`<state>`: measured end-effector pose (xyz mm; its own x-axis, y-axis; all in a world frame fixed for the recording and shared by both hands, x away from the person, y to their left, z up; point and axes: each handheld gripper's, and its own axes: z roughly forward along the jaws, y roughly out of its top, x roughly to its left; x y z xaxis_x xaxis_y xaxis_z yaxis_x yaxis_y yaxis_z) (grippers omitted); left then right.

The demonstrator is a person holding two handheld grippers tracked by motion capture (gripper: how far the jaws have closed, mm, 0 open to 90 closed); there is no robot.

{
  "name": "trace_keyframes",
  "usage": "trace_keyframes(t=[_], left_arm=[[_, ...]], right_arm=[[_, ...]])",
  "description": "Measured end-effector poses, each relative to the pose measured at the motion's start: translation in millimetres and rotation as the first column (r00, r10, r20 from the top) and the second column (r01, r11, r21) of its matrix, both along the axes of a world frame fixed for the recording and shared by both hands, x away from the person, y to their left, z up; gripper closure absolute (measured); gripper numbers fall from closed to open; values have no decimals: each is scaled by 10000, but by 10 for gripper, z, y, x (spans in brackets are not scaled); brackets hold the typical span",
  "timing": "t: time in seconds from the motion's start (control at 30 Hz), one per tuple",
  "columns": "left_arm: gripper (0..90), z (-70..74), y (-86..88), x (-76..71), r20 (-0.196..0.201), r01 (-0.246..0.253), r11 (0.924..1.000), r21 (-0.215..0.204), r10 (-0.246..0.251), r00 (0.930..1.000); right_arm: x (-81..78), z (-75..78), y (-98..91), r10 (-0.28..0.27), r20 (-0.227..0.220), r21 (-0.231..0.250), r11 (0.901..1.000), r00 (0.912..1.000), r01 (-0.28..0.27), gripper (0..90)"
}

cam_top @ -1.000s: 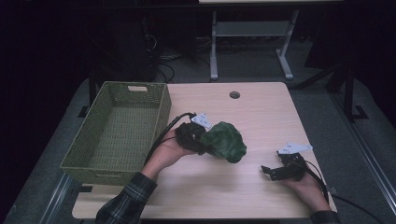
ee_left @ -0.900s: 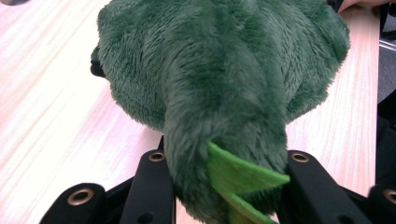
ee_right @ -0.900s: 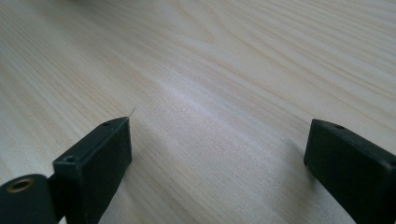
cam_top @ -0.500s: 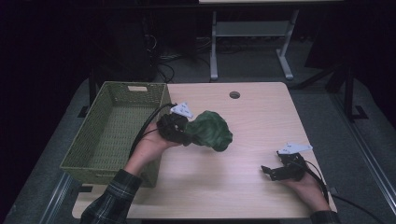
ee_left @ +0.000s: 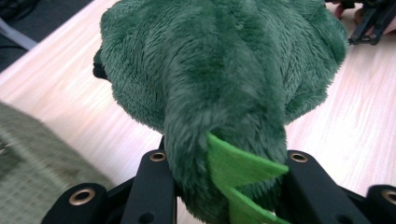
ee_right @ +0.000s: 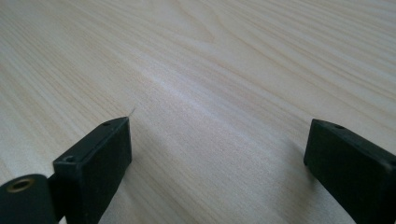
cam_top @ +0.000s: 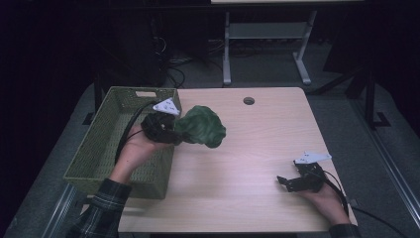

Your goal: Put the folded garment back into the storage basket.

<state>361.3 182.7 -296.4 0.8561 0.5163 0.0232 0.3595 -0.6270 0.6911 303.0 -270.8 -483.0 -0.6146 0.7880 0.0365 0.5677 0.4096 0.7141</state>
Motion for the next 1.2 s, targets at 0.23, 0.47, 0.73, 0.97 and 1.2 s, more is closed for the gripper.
trace_keyframes(t=[0.23, 0.47, 0.73, 0.97, 1.2], left_arm=[[682, 160, 231, -10, 333, -508, 9986, -139, 512, 9981], [684, 232, 472, -7, 532, -1097, 9935, -319, 1113, 9924], [685, 239, 777, -3, 670, -1787, 9831, -399, 1811, 9812], [685, 183, 1044, -13, 706, -2426, 9684, -572, 2463, 9666], [687, 19, 1253, -11, 631, -2821, 9573, -637, 2860, 9562]], right_arm=[[0, 0, 0, 2, 0, -3, 10000, 10000, -2, 72], [0, 0, -1, 4, 3, -5, 10000, 10000, -4, 73], [0, 0, 0, 3, 1, -5, 10000, 10000, -3, 73], [0, 0, 0, -2, 2, -4, 10000, 10000, 2, 73], [0, 0, -1, -2, 1, -6, 10000, 10000, 2, 73]])
